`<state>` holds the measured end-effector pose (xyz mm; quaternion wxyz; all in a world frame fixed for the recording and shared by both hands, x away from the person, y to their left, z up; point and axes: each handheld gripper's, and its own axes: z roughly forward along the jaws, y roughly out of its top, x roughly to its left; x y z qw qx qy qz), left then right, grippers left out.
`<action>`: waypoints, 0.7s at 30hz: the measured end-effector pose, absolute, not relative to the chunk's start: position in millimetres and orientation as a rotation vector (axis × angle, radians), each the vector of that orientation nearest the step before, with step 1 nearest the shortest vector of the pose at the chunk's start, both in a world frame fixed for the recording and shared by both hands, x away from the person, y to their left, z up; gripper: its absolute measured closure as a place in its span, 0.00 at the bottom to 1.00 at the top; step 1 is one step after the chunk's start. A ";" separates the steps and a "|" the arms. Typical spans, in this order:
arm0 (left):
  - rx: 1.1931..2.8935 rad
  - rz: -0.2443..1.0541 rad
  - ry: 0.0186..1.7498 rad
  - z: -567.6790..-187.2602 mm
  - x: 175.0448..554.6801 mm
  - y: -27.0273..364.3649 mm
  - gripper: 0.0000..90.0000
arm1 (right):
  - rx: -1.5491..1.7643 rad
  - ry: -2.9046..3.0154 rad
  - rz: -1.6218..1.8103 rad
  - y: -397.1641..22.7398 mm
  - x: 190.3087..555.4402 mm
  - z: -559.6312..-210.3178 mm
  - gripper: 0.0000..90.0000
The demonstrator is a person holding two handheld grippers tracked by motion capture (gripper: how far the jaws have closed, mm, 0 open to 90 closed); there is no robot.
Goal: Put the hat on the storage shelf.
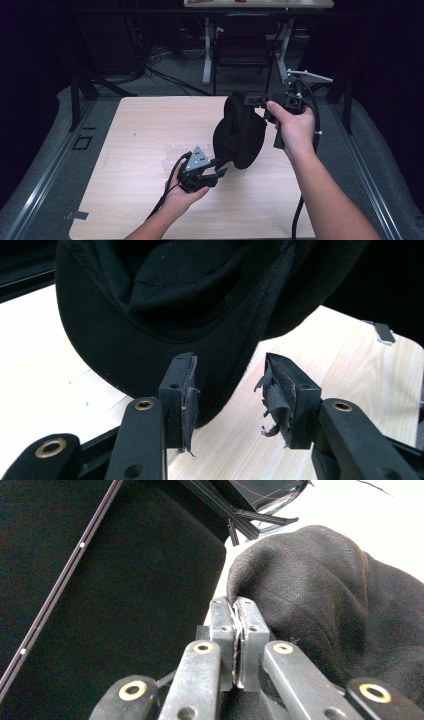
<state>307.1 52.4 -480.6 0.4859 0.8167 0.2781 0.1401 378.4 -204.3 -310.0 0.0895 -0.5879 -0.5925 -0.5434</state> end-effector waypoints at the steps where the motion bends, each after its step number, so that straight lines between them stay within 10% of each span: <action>1: 1.998 0.344 0.689 -481.0 307.8 51.0 0.63 | -1.752 -1.763 -1.614 -204.3 378.2 -309.8 0.98; 21: 2.017 0.344 0.709 -487.3 311.1 58.8 0.83 | -1.726 -1.766 -1.615 -201.5 376.3 -307.0 0.98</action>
